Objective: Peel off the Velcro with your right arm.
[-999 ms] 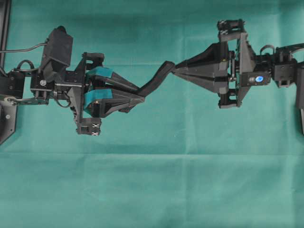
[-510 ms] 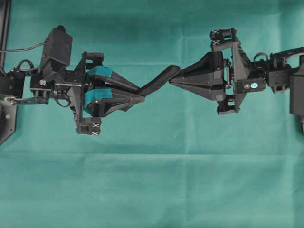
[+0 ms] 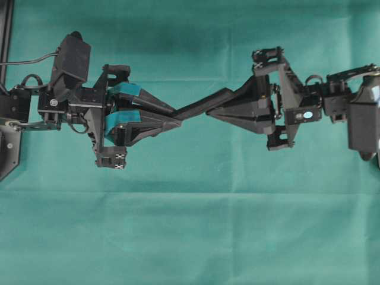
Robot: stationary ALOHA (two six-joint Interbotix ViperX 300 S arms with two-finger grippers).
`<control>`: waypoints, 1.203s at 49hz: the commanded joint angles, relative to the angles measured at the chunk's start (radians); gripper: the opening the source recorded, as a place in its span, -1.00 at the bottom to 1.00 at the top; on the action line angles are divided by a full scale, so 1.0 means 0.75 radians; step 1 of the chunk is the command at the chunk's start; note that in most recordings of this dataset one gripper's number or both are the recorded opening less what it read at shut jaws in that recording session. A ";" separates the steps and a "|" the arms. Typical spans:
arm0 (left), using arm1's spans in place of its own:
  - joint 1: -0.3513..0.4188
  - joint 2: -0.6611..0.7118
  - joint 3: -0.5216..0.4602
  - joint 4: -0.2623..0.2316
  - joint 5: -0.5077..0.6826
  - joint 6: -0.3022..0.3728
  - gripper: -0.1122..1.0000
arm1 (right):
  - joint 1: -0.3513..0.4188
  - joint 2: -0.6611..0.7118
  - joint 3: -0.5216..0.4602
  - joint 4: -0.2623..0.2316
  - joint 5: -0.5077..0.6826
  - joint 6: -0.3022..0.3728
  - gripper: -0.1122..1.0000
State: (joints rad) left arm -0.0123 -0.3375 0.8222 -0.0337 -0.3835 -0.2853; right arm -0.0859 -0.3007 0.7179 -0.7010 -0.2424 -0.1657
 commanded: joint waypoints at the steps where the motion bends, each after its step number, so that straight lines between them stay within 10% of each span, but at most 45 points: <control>1: 0.008 -0.010 -0.041 0.004 -0.014 0.004 -0.57 | 0.010 0.008 -0.043 0.004 -0.008 0.002 -0.64; 59: 0.010 -0.010 -0.045 0.004 -0.016 0.004 -0.57 | 0.072 0.131 -0.106 0.000 0.022 -0.006 -0.64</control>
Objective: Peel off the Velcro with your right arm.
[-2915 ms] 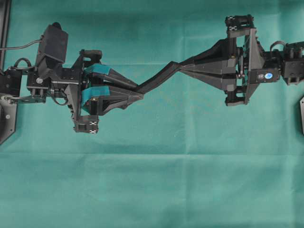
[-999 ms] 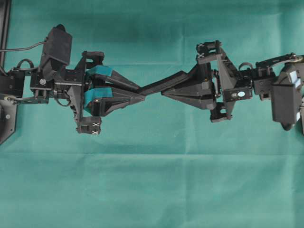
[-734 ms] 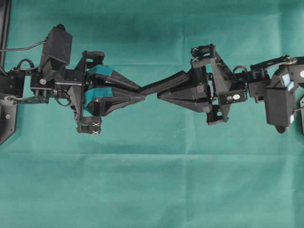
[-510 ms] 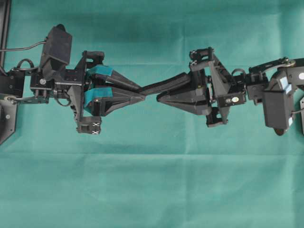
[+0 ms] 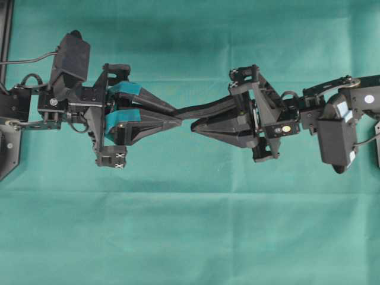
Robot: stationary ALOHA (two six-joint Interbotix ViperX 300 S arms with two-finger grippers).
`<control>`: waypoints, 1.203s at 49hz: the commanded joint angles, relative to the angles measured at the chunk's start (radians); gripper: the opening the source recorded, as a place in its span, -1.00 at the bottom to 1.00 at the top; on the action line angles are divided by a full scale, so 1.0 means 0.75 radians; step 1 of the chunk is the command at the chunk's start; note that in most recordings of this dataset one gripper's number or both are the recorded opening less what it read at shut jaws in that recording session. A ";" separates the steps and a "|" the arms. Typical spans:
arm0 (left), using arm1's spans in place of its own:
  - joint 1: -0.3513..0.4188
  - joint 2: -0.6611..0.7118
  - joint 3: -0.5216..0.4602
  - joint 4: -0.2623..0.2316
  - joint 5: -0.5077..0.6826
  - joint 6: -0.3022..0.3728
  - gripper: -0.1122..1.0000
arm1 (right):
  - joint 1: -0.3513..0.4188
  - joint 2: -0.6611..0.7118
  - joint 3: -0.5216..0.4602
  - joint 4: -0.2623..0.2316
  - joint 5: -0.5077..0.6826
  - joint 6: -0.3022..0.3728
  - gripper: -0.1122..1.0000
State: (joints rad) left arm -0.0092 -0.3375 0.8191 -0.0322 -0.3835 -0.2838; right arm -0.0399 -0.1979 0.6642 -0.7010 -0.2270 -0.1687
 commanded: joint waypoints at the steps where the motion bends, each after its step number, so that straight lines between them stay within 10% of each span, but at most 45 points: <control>1: 0.008 -0.010 -0.041 0.002 -0.016 0.002 -0.57 | 0.012 -0.004 -0.037 0.000 0.004 -0.002 -0.64; 59: 0.012 -0.010 -0.041 0.002 -0.016 0.002 -0.57 | 0.053 0.166 -0.145 -0.002 0.037 -0.006 -0.64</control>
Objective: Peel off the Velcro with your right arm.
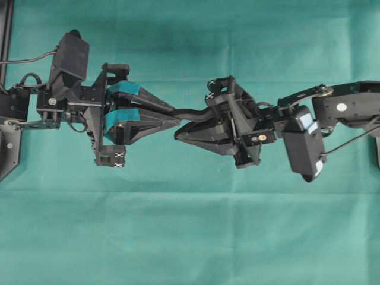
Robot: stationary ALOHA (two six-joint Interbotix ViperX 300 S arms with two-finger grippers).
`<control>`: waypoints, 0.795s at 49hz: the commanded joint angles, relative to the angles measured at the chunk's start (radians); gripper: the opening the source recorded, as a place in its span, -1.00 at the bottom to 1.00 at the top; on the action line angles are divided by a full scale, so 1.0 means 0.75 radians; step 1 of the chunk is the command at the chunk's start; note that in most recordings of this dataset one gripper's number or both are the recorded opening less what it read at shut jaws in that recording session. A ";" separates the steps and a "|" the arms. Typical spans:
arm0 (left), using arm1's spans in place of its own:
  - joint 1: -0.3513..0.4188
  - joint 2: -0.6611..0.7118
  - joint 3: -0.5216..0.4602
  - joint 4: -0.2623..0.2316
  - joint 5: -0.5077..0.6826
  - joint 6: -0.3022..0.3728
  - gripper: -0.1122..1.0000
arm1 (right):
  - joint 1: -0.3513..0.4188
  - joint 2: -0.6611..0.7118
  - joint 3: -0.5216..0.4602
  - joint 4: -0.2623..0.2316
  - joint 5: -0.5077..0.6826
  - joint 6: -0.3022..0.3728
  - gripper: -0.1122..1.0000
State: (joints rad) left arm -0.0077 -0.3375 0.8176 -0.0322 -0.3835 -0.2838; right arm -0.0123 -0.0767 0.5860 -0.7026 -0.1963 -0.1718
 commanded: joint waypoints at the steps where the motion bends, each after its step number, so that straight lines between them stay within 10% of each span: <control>1: 0.010 -0.010 -0.039 0.002 -0.016 0.002 -0.57 | 0.016 0.006 -0.043 -0.002 -0.004 -0.002 -0.64; 39: 0.010 -0.010 -0.039 0.002 -0.016 0.002 -0.57 | 0.039 0.078 -0.094 -0.010 0.027 -0.008 -0.64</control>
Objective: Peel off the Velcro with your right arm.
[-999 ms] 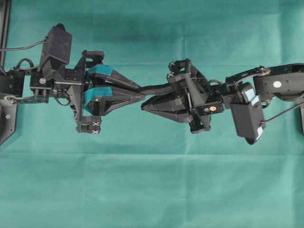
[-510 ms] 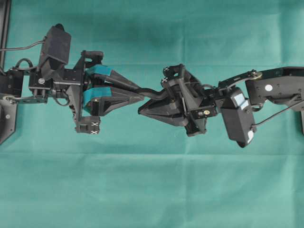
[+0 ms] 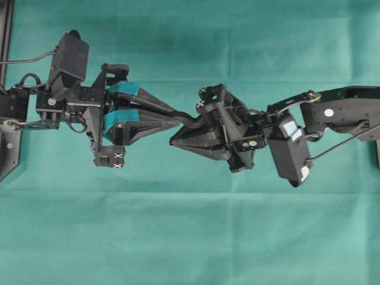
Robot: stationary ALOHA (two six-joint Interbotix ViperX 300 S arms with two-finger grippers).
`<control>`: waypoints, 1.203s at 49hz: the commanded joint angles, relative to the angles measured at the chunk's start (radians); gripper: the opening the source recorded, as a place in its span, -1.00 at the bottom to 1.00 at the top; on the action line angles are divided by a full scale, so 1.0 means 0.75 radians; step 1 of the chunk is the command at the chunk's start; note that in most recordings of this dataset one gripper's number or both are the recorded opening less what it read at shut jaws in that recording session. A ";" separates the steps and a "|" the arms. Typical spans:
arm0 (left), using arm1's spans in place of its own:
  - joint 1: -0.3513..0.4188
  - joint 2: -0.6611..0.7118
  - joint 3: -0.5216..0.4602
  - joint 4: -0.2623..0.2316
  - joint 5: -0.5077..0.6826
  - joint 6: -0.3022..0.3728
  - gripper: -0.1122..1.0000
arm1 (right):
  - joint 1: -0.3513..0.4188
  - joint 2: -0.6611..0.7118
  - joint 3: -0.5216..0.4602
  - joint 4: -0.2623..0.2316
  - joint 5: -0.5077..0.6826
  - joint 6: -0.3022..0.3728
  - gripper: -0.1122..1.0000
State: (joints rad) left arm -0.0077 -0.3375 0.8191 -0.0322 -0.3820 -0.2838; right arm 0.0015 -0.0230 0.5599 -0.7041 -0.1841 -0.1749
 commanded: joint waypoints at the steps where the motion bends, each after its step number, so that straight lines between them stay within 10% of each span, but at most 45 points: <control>1: 0.010 -0.010 -0.041 0.002 -0.018 0.002 -0.57 | 0.020 0.006 -0.061 -0.010 0.016 -0.004 -0.64; 59: 0.010 -0.020 -0.027 0.002 -0.012 0.002 -0.57 | 0.061 -0.025 -0.084 -0.067 0.217 0.016 -0.64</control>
State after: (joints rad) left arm -0.0077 -0.3375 0.8191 -0.0276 -0.3804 -0.2838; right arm 0.0399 -0.0215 0.5170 -0.7578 -0.0276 -0.1611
